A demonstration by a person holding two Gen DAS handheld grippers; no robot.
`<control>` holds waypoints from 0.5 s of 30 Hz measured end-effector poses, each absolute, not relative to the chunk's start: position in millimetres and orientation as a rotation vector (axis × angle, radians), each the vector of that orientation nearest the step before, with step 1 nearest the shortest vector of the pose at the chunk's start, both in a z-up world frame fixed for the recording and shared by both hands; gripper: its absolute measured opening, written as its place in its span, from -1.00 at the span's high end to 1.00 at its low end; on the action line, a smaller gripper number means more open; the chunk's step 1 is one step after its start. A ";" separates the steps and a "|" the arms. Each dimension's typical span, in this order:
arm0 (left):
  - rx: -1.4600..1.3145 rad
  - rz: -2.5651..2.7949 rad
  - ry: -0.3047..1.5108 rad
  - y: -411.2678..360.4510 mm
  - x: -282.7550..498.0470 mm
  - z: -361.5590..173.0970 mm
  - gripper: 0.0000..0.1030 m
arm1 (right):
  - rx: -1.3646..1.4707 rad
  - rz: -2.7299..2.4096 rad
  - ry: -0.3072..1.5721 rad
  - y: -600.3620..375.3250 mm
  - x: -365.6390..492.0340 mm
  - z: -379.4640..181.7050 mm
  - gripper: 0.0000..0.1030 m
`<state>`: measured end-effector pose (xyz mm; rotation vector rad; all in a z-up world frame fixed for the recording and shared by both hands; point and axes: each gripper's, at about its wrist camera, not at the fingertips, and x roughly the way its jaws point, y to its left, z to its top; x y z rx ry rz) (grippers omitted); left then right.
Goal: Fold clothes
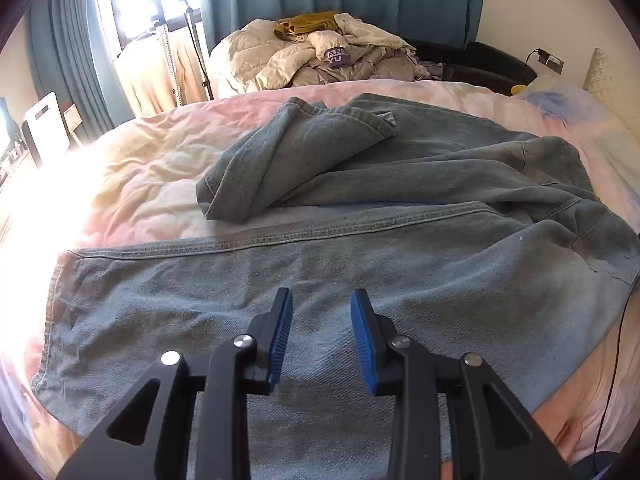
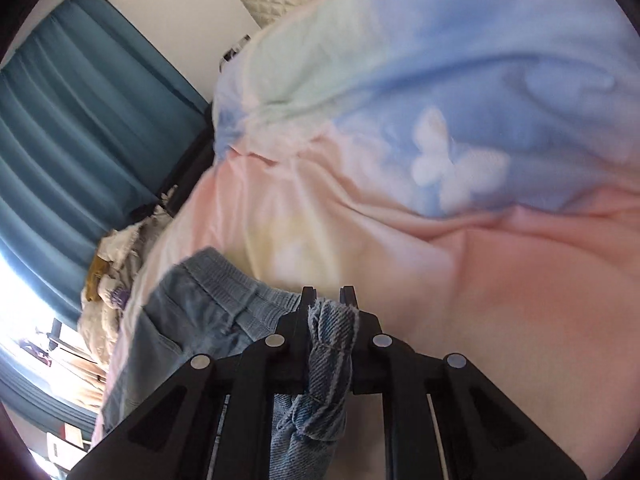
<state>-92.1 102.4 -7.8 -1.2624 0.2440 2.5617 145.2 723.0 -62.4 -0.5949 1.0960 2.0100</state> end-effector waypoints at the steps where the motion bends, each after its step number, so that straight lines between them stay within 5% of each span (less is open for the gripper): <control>1: -1.264 2.559 0.242 100.7 -92.8 -6.7 0.40 | -0.625 2.016 1.060 720.4 144.3 -71.3 0.77; 6: -1.246 2.555 0.223 94.2 -93.0 0.2 0.40 | -0.718 2.050 0.940 708.0 143.9 -70.9 0.58; 10: -1.217 2.558 0.214 87.0 -88.9 4.4 0.40 | -0.748 1.974 0.824 698.0 157.0 -46.0 0.07; 15: -1.185 2.560 0.189 78.6 -76.8 10.8 0.40 | -0.752 2.026 0.737 672.2 164.0 -3.3 0.04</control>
